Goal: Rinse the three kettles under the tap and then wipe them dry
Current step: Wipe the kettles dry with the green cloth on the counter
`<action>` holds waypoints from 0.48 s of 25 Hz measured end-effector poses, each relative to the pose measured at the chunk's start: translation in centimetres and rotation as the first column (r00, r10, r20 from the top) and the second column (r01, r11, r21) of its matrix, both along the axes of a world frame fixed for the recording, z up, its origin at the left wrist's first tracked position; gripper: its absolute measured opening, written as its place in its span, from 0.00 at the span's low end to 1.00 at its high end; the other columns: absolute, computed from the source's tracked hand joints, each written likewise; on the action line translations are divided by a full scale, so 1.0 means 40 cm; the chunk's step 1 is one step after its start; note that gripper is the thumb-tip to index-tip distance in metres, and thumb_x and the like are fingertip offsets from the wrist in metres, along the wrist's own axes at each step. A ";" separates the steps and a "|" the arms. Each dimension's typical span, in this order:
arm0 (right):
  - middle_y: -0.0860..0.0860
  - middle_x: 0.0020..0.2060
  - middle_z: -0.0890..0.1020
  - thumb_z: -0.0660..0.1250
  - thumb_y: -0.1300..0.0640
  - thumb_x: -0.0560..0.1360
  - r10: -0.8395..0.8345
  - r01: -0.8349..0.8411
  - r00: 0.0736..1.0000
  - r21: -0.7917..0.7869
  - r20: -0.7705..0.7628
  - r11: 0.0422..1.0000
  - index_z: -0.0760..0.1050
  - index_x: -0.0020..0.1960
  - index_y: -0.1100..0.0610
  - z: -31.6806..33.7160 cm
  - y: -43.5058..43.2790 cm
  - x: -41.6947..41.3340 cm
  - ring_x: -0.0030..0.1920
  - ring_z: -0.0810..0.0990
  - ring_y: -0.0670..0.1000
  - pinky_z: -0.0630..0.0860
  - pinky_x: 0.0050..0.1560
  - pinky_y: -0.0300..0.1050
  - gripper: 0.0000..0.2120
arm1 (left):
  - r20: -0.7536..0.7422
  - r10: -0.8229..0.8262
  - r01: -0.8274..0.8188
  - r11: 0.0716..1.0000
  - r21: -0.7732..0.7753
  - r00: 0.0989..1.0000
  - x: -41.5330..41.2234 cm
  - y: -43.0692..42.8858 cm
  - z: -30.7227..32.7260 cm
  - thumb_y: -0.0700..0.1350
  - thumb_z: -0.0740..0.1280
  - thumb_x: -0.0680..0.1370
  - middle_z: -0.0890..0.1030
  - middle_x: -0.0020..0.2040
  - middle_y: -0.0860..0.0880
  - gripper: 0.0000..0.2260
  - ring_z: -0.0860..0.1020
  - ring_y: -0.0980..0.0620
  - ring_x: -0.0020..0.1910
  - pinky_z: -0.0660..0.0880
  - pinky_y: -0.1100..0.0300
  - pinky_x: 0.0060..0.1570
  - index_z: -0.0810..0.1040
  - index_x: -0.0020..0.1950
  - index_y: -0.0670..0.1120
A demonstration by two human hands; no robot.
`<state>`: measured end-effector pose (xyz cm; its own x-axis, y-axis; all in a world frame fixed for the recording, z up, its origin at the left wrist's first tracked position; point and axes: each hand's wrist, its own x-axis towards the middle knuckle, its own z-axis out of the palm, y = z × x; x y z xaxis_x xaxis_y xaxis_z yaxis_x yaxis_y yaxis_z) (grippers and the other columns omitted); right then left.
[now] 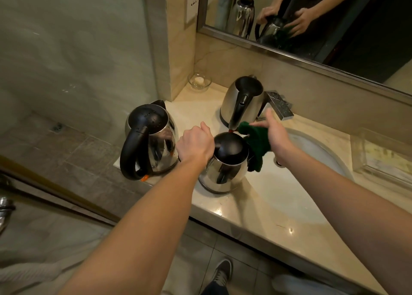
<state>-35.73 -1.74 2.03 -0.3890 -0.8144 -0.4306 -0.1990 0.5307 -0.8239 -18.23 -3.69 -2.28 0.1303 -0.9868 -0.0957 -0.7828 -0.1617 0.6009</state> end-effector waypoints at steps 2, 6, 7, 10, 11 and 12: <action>0.59 0.55 0.81 0.46 0.33 0.80 -0.283 0.274 0.939 0.072 0.197 0.959 0.79 0.56 0.57 -0.027 0.004 -0.042 0.54 0.79 0.59 0.71 0.63 0.62 0.33 | -0.002 0.012 -0.012 1.000 0.002 1.000 -0.002 0.000 0.000 0.53 0.47 0.85 0.80 0.45 0.42 0.26 0.74 0.44 0.42 0.69 0.52 0.44 0.80 0.49 0.40; 0.61 0.60 0.78 0.48 0.36 0.79 -0.534 0.474 0.780 0.249 0.325 0.845 0.76 0.57 0.59 -0.092 0.088 -0.051 0.59 0.75 0.64 0.68 0.62 0.68 0.31 | -0.016 0.062 -0.061 0.998 0.022 0.998 -0.009 0.009 0.011 0.52 0.47 0.85 0.79 0.45 0.43 0.25 0.75 0.43 0.45 0.67 0.52 0.45 0.80 0.52 0.39; 0.60 0.61 0.76 0.48 0.37 0.80 -0.549 0.475 0.759 0.277 0.350 0.835 0.77 0.56 0.59 -0.103 0.111 -0.034 0.63 0.73 0.64 0.66 0.65 0.68 0.30 | -0.020 0.079 -0.078 0.997 0.025 0.997 -0.012 0.013 0.014 0.52 0.48 0.85 0.80 0.47 0.41 0.25 0.76 0.42 0.46 0.68 0.52 0.46 0.80 0.53 0.39; 0.58 0.66 0.73 0.50 0.39 0.81 -0.543 0.456 0.683 0.296 0.488 0.839 0.75 0.62 0.59 -0.109 0.150 0.058 0.71 0.67 0.62 0.60 0.72 0.66 0.27 | -0.039 0.142 -0.141 0.989 0.032 0.989 -0.015 0.027 0.016 0.52 0.48 0.85 0.82 0.52 0.39 0.26 0.79 0.39 0.53 0.71 0.50 0.50 0.80 0.55 0.38; 0.56 0.67 0.73 0.51 0.39 0.81 -0.534 0.453 0.663 0.288 0.525 0.844 0.71 0.68 0.58 -0.104 0.150 0.088 0.71 0.67 0.62 0.60 0.72 0.65 0.27 | -0.051 0.169 -0.167 0.985 0.044 0.984 -0.015 0.030 0.015 0.53 0.48 0.85 0.82 0.53 0.39 0.26 0.79 0.39 0.53 0.71 0.49 0.50 0.80 0.55 0.38; 0.56 0.68 0.73 0.52 0.39 0.81 -0.525 0.452 0.648 0.276 0.551 0.848 0.67 0.72 0.56 -0.101 0.145 0.116 0.72 0.67 0.61 0.59 0.73 0.63 0.28 | -0.058 0.197 -0.193 0.979 0.058 0.979 -0.013 0.033 0.012 0.54 0.48 0.85 0.82 0.52 0.39 0.27 0.80 0.39 0.53 0.71 0.50 0.48 0.81 0.55 0.38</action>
<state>-31.09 4.07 -1.99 -0.3570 -0.5164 -0.7784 0.6155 0.4967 -0.6119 -18.74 -2.38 -1.78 0.3118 -0.9365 -0.1605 -0.6937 -0.3398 0.6351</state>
